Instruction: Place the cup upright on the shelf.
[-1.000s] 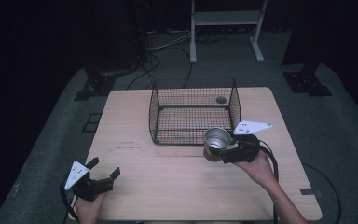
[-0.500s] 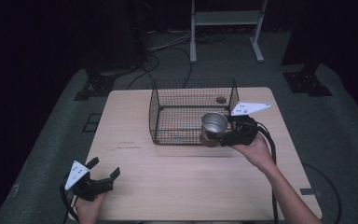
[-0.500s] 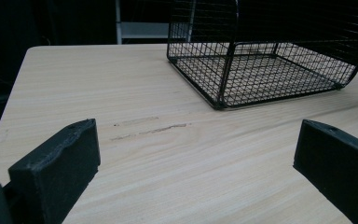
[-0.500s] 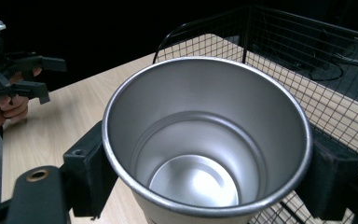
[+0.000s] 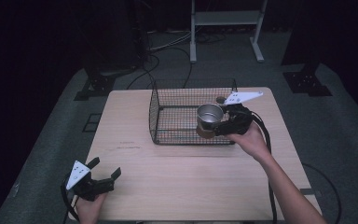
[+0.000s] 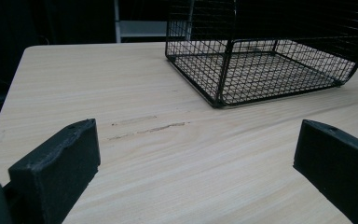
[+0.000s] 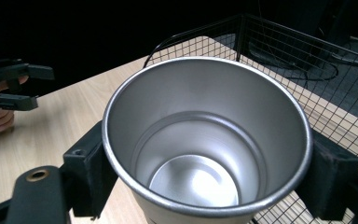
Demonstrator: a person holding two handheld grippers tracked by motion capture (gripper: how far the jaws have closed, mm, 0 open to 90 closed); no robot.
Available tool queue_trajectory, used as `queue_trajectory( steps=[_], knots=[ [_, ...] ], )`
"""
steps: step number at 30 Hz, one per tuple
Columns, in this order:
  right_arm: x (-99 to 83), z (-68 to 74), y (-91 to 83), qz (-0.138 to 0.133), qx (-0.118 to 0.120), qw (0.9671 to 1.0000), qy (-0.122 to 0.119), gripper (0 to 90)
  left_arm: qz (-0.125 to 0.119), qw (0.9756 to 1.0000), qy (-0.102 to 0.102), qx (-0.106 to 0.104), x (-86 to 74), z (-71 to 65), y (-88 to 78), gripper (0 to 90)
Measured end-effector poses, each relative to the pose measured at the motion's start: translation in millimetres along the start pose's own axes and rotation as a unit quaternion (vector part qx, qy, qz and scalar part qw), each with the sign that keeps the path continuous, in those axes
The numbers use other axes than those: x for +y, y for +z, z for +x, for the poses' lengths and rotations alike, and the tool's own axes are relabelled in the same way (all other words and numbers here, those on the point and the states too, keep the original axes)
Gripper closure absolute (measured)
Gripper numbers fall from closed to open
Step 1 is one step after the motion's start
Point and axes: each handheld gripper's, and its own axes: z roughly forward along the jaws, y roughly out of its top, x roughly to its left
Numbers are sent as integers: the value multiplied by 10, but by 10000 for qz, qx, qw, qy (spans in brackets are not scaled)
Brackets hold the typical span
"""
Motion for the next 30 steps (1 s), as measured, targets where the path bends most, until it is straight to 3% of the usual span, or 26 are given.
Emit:
queue_trajectory(
  steps=[6,30],
  knots=[
    [108,-90,39,-23,-48,9999,92,179,0,10000,-1,-2,0,5,-6,0],
    [480,-306,334,179,-250,9995,17,178,4,10000,34,-6,3,-1,-6,0]
  ],
)
